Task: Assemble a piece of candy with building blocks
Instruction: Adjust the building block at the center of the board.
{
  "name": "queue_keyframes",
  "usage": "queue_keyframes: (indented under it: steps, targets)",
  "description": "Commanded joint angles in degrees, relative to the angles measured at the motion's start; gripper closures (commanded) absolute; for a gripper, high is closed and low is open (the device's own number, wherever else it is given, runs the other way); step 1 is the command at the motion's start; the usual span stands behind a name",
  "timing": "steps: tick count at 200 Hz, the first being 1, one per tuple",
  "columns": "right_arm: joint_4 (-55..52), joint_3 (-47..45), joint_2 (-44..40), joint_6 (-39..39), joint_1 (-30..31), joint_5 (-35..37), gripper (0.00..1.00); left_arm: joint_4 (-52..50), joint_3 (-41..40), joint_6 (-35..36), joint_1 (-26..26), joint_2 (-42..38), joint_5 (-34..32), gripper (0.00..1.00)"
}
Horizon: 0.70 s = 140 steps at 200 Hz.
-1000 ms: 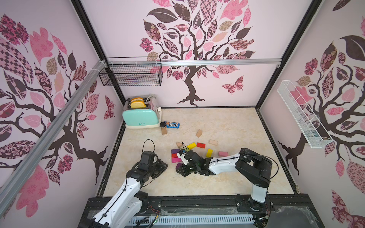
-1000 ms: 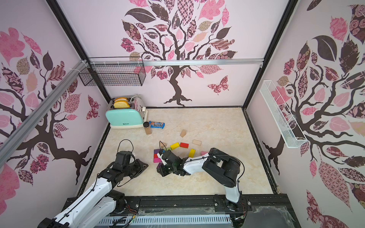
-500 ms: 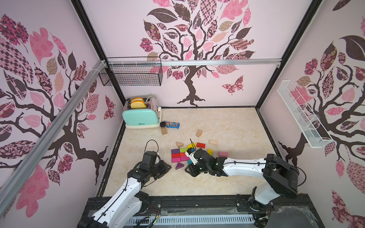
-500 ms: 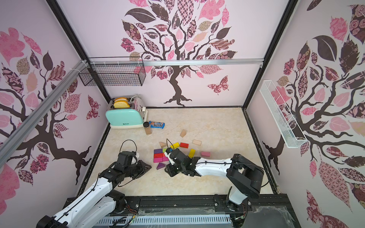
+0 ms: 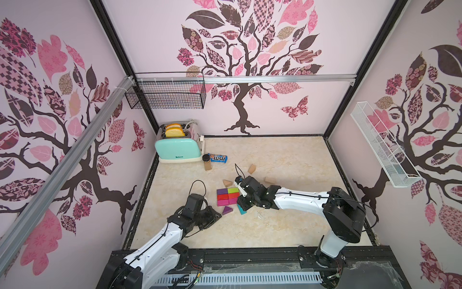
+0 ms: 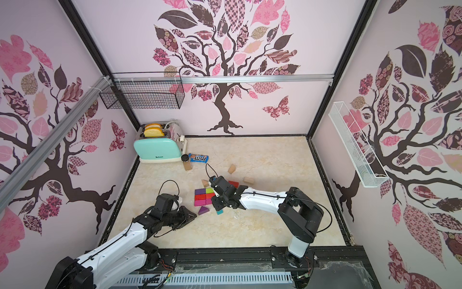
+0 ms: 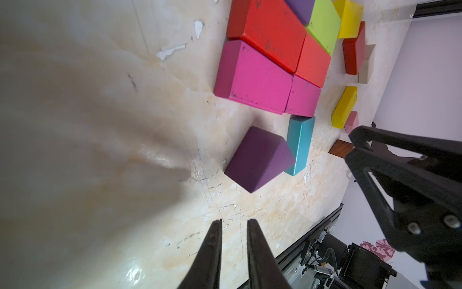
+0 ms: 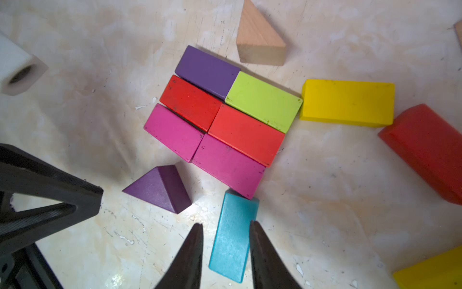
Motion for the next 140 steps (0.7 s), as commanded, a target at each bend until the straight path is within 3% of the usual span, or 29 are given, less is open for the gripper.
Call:
queue_keyframes:
  steps: [1,74,140]
  targets:
    - [-2.50,2.08,1.86,-1.30,0.24,2.60,0.65,2.98,-0.41,0.55,-0.27,1.50,1.02,0.78]
    - [-2.96,4.54,5.40,-2.34,1.36,4.06,0.65,9.77,-0.04,1.30,-0.37,10.82,1.97,0.78]
    - [-2.84,4.41,5.37,-2.38,1.49,3.89,0.66,10.70,1.86,2.19,-0.43,14.18,1.11,0.78]
